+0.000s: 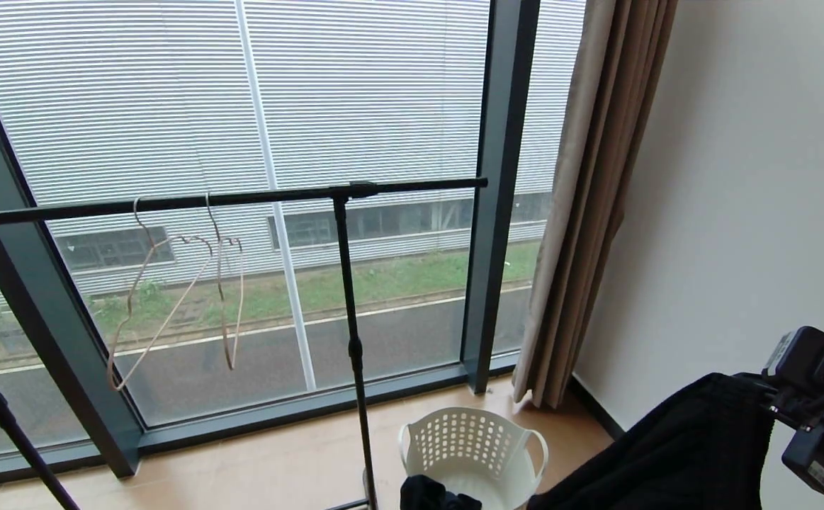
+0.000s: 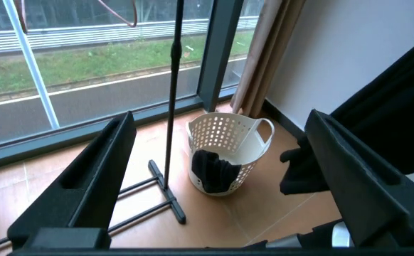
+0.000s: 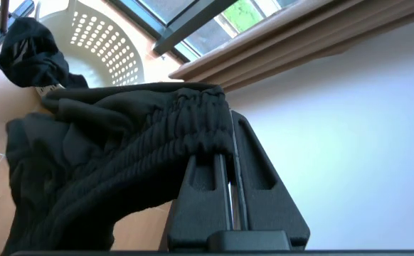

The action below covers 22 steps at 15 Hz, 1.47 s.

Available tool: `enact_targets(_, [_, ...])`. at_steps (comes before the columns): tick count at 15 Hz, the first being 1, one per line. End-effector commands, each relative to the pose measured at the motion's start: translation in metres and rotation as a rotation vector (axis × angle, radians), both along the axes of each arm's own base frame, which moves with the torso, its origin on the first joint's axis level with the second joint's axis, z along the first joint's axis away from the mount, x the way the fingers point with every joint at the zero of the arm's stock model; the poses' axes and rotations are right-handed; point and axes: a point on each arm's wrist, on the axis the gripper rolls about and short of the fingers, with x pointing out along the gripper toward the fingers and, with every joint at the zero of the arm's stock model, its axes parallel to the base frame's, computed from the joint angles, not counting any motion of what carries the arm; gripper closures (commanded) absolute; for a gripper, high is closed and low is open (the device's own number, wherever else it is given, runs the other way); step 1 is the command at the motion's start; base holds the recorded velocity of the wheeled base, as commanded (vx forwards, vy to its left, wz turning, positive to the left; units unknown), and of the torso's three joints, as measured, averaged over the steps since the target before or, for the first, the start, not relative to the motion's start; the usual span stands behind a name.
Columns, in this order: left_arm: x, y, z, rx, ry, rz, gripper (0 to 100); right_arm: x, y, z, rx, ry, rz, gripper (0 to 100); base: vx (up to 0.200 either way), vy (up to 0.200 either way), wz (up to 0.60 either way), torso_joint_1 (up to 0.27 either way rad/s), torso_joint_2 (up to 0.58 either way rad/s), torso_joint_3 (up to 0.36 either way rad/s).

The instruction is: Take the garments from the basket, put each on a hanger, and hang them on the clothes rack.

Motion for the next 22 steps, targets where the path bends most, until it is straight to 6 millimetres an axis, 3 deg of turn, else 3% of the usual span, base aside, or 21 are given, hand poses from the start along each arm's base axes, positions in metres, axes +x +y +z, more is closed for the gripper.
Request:
enact_targets(1, [0.0001, 0.0000, -0.0001, -0.004, 0.003, 0.000, 0, 0.0004, 0.0002, -0.0005, 0.000, 0.003, 0.001, 100, 0.000, 0.000, 0.00, 0.183, -0.41, -0.159])
enact_targets(5, [0.0001, -0.0001, -0.0001, -0.004, 0.003, -0.001, 0, 0.0007, 0.0003, -0.0015, -0.003, 0.009, 0.002, 100, 0.000, 0.000, 0.00, 0.179, -0.38, -0.207])
enact_targets(16, [0.0001, 0.0000, -0.0001, 0.000, 0.002, -0.001, 0, -0.0012, -0.0002, -0.0034, -0.002, 0.012, 0.006, 100, 0.000, 0.000, 0.00, 0.164, -0.35, -0.375])
enact_targets(19, [-0.0001, 0.0000, 0.0003, -0.031, 0.010, 0.004, 0, -0.0051, -0.0014, -0.0064, -0.002, -0.003, 0.005, 100, 0.000, 0.000, 0.00, 0.016, -0.02, -0.067])
enact_targets(22, [0.0000, 0.0000, 0.0005, -0.069, 0.021, 0.013, 0, -0.0045, -0.0012, -0.0046, -0.001, -0.011, 0.006, 100, 0.000, 0.000, 0.60, 0.067, -0.15, -0.095])
